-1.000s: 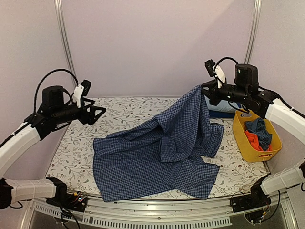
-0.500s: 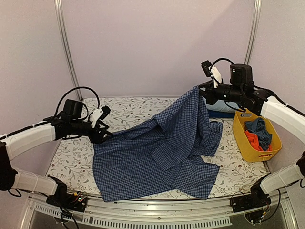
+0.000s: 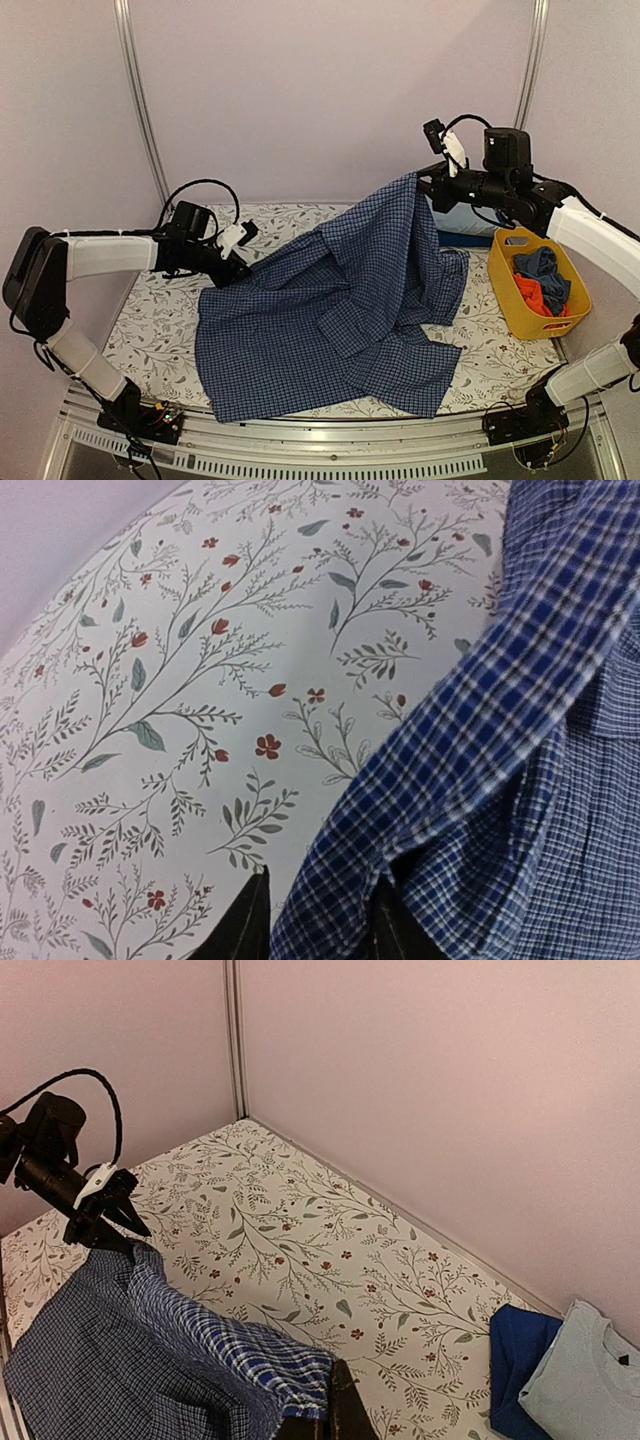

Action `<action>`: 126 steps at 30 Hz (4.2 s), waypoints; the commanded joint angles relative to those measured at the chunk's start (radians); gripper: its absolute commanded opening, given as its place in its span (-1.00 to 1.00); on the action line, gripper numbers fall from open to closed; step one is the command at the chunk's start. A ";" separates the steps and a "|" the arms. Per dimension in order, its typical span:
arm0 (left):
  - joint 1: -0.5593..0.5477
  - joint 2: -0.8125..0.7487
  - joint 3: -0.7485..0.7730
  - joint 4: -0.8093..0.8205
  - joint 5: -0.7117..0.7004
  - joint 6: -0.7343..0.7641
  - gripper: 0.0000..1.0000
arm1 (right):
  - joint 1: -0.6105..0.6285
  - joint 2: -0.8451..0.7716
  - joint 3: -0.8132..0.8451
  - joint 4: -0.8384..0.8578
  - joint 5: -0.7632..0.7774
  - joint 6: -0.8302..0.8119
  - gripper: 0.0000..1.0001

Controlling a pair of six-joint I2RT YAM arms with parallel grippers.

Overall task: Fold and stack the mixed laundry pile
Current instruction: Flatten out the crumpled T-shirt at the center of the board, then adjust the flattened T-shirt at the center of the board.

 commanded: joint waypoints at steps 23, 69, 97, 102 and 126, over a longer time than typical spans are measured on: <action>0.236 -0.114 0.451 -0.157 -0.156 -0.151 -1.00 | -0.039 0.014 0.208 -0.009 0.070 0.039 -1.00; 0.080 -0.336 0.761 -0.272 -0.473 -0.089 -0.99 | 0.098 -0.040 0.539 -0.146 0.233 0.009 -1.00; 0.275 0.479 0.900 -0.195 -0.336 -0.316 0.99 | -0.163 0.839 0.821 -0.248 0.237 0.150 0.97; 0.277 0.316 0.716 -0.228 -0.219 -0.427 0.99 | -0.165 0.753 0.709 -0.358 0.051 0.253 0.71; -0.591 -0.367 -0.182 -0.103 0.125 -0.363 0.91 | -0.051 0.319 -0.044 -0.263 -0.420 0.480 0.45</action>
